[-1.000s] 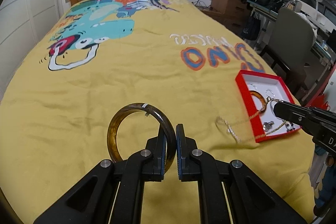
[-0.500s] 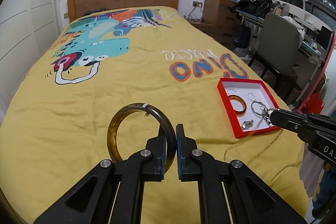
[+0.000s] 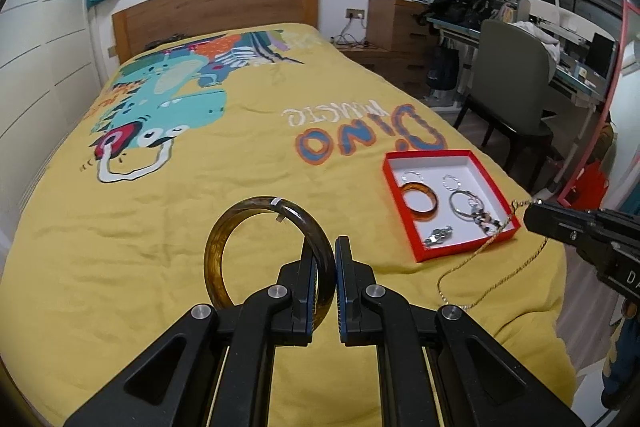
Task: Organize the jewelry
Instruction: 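Carry the dark bangle and silver chain into the red box and open both tools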
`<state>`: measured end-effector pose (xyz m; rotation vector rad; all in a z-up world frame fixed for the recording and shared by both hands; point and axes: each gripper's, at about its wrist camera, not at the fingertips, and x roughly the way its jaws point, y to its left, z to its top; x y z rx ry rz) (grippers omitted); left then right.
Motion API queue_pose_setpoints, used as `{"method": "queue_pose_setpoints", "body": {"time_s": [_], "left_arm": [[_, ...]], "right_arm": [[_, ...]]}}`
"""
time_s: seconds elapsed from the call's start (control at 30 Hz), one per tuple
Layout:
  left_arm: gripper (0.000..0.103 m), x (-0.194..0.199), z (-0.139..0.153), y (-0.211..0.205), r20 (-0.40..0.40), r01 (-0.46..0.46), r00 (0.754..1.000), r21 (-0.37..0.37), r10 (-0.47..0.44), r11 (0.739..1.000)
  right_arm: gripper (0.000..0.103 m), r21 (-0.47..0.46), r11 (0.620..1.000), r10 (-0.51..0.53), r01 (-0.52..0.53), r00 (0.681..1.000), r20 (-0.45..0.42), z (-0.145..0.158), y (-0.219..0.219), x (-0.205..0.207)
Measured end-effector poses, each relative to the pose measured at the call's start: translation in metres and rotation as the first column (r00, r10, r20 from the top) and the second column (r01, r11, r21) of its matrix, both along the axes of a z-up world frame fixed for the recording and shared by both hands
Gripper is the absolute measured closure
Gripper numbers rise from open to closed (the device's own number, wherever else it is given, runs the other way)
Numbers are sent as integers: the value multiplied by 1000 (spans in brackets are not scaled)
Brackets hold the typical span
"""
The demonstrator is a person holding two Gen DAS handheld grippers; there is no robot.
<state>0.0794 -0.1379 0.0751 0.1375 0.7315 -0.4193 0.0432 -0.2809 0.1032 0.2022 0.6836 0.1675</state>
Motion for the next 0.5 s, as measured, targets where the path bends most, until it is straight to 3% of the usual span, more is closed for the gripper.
{"method": "queue_pose_setpoints", "body": {"time_s": [0.3, 0.5], "left_arm": [[94, 37, -5, -71, -75, 106, 991, -48, -109, 993], [94, 74, -29, -136, -135, 171, 975, -54, -177, 984]], "right_arm": [[101, -36, 997, -61, 61, 998, 20, 14, -61, 27], [101, -38, 992, -116, 118, 993, 31, 11, -109, 62]]}}
